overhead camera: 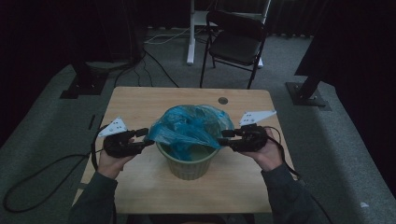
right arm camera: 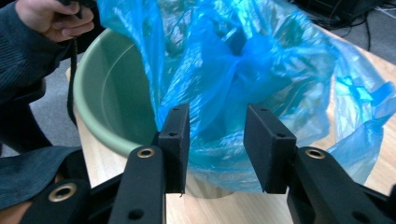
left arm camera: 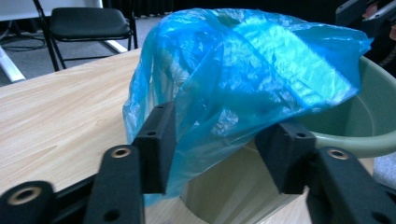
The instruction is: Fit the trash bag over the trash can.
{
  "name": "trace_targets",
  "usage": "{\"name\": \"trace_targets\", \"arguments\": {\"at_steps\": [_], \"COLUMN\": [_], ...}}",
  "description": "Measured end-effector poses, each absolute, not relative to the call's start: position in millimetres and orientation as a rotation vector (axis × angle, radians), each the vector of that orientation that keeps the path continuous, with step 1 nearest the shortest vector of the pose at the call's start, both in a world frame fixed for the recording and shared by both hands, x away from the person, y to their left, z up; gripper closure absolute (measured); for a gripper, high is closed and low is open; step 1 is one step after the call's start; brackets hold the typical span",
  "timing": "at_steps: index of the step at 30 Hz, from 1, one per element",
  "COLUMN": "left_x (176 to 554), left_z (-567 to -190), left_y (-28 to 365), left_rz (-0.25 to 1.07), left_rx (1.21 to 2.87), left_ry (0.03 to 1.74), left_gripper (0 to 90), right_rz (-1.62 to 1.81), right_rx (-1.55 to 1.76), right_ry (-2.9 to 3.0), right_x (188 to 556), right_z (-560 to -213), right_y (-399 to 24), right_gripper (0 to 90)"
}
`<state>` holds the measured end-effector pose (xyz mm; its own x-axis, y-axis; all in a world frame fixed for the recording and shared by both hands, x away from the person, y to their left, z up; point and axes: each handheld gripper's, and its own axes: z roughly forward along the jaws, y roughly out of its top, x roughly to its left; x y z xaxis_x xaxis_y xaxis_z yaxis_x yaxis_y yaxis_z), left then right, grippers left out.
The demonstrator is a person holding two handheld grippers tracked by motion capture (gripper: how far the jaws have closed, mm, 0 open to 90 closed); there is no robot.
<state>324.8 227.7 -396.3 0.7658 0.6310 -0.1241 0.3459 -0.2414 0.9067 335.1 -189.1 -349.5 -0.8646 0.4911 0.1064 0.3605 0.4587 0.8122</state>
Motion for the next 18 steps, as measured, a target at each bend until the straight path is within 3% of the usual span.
{"name": "trace_targets", "arguments": {"at_steps": [16,17,18], "left_x": [319,319,318], "left_z": [-399,-399,-399], "left_y": [222,222,221], "left_rz": [0.348,0.349,0.351], "left_rx": [1.887,1.888,1.891], "left_ry": [0.752,0.753,0.756], "left_gripper": [79.1,79.1,82.1], "right_rz": [1.439,1.429,1.386], "right_rx": [0.664,0.661,0.674], "right_ry": [2.595,2.595,2.589], "right_x": [316,315,315], "right_z": [-361,-362,-364], "right_y": [-193,-192,-191], "right_gripper": [55.7,57.6,65.1]}}
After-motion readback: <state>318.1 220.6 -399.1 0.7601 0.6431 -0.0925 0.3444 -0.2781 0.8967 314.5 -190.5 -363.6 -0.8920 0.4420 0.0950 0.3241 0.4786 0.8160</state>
